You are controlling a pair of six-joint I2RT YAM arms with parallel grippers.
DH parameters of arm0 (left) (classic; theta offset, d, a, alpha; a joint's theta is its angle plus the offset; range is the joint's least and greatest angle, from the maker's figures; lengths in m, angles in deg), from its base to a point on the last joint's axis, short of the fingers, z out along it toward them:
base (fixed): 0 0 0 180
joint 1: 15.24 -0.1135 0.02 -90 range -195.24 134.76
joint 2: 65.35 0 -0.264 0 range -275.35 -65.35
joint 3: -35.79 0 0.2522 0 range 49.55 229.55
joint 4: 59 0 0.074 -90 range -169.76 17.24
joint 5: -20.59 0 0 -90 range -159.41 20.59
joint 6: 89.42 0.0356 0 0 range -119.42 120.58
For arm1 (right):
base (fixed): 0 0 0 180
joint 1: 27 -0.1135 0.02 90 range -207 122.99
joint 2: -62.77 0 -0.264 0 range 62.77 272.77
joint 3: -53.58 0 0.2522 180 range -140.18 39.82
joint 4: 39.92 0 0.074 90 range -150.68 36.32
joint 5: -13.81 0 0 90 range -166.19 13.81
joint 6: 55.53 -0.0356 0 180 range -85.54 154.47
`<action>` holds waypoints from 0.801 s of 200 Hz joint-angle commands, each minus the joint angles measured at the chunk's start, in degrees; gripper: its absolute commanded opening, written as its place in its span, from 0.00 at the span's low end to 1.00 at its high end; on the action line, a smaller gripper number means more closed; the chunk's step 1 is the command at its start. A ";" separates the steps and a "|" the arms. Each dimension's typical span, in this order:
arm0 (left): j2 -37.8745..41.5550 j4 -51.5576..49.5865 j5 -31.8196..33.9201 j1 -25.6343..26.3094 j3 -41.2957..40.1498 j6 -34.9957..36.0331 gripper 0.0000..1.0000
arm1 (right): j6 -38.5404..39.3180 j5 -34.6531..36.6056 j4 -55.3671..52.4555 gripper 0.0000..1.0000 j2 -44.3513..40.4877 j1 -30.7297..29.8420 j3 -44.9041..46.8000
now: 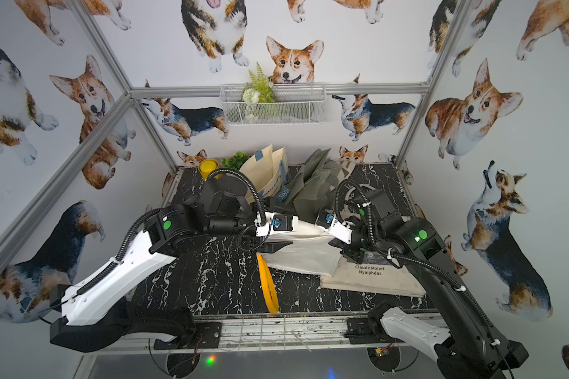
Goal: Put away the canvas bag
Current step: Press the canvas bag.
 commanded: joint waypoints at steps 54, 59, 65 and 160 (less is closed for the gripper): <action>-4.33 2.15 1.12 0.29 2.10 -3.05 0.82 | 3.00 -3.02 4.75 0.00 -1.95 -0.03 2.34; -4.60 1.95 1.04 0.28 2.20 -3.06 0.82 | 3.06 -2.98 4.84 0.00 -2.03 -0.01 2.35; -4.93 1.42 0.48 0.28 2.31 -3.05 0.82 | 3.09 -2.89 4.84 0.00 -1.99 -0.04 2.30; -4.94 0.04 -3.68 0.24 -1.23 -6.03 0.23 | 2.66 -2.92 9.96 0.09 -3.97 0.03 4.60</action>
